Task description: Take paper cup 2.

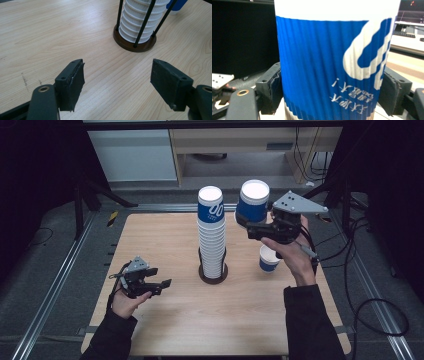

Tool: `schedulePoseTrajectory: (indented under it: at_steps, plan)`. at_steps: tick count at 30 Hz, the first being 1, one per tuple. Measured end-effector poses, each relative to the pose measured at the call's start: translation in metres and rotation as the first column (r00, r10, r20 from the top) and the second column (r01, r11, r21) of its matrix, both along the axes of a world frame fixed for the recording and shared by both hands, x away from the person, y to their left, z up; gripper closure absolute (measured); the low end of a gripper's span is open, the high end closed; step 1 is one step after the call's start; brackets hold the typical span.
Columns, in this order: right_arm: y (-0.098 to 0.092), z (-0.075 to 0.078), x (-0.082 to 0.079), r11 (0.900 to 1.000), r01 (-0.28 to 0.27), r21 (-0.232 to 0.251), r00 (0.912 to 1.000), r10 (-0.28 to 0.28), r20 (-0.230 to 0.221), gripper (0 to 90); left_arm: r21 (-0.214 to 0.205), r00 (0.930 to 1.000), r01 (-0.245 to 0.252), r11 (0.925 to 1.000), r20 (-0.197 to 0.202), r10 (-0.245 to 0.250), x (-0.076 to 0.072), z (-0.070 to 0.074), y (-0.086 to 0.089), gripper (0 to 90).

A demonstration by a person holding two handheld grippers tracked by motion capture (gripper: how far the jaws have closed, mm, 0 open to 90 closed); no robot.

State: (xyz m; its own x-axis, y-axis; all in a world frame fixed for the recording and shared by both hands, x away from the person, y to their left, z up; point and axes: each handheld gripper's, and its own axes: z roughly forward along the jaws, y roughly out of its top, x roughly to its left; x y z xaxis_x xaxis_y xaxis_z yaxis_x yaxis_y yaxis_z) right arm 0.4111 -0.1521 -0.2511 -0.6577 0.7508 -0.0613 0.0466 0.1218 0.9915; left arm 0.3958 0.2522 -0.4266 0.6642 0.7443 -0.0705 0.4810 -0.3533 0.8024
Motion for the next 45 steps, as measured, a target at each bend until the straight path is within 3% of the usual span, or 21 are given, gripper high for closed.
schedulePoseTrajectory:
  at_steps: [14,31,35,41,45]
  plan:
    - [-0.017,-0.049,-0.006,0.9999,-0.001,-0.01,0.9974,0.0,-0.072,20.1,0.0,1.0,0.005,1.0,0.002,-0.005,-0.001,0.0,-0.002,26.6]
    - [-0.028,-0.091,-0.019,0.9991,-0.04,-0.017,0.9908,0.038,-0.13,20.0,0.007,0.9997,0.023,0.9997,-0.003,-0.023,-0.002,-0.001,-0.005,26.6]
    - [-0.028,-0.103,-0.022,0.9978,-0.064,-0.015,0.9877,0.061,-0.144,20.0,0.003,0.9995,0.032,0.9995,-0.006,-0.032,-0.002,-0.001,-0.005,26.6]
    - [-0.024,-0.113,-0.023,0.9931,-0.106,-0.05,0.9817,0.097,-0.164,20.1,0.003,0.999,0.045,0.999,-0.006,-0.045,-0.003,-0.001,-0.008,26.6]
    - [-0.021,-0.118,-0.024,0.986,-0.157,-0.056,0.9742,0.146,-0.173,20.1,0.001,0.9983,0.057,0.9984,-0.007,-0.057,-0.004,-0.001,-0.008,26.6]
